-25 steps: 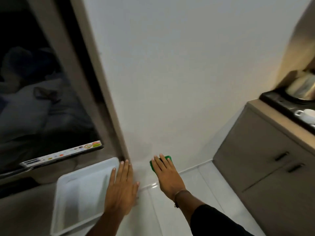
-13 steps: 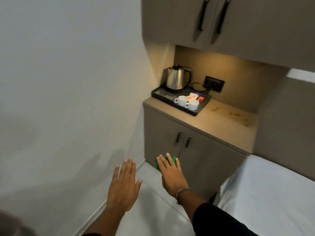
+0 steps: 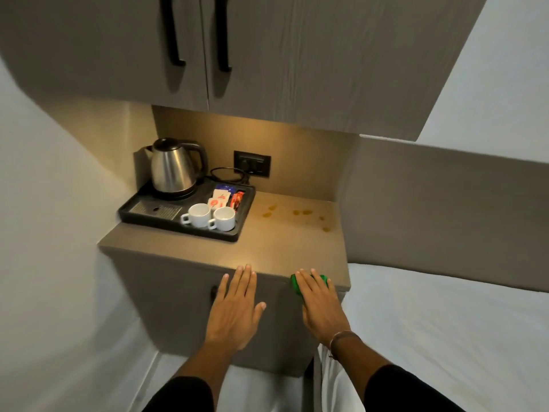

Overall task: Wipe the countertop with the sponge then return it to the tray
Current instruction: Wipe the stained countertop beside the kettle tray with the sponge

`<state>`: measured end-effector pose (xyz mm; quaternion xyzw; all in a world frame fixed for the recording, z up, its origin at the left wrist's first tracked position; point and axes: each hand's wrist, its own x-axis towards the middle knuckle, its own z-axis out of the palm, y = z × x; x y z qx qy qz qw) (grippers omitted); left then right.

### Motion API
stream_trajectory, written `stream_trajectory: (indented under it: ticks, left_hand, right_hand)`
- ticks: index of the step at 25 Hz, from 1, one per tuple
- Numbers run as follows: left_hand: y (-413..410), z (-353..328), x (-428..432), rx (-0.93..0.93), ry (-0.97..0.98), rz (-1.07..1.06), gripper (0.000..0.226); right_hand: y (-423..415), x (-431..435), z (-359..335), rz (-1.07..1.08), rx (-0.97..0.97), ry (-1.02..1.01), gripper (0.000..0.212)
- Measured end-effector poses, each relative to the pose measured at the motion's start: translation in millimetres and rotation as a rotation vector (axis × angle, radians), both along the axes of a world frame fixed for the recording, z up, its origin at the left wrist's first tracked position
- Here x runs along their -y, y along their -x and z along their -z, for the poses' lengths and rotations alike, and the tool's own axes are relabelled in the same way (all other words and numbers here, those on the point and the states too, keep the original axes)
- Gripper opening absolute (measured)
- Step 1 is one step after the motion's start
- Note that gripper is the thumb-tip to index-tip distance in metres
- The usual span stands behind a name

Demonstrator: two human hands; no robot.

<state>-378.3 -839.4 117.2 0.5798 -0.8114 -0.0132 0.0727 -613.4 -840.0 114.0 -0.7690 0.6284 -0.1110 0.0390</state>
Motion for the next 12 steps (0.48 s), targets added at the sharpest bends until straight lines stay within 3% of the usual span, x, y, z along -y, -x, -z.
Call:
stream_trajectory:
  ticks: [7,12]
  left_hand:
    - [42.1,13.1,158.5,-0.023,-0.056,0.162,0.073]
    - [55.8,43.0,217.1,-0.037,-0.159,0.156,0.075]
  right_hand:
    - [33.8,108.3,1.2,0.198,-0.038,-0.134,0.061]
    - [52.3,157.4,17.0,0.282,-0.038,-0.240,0.060]
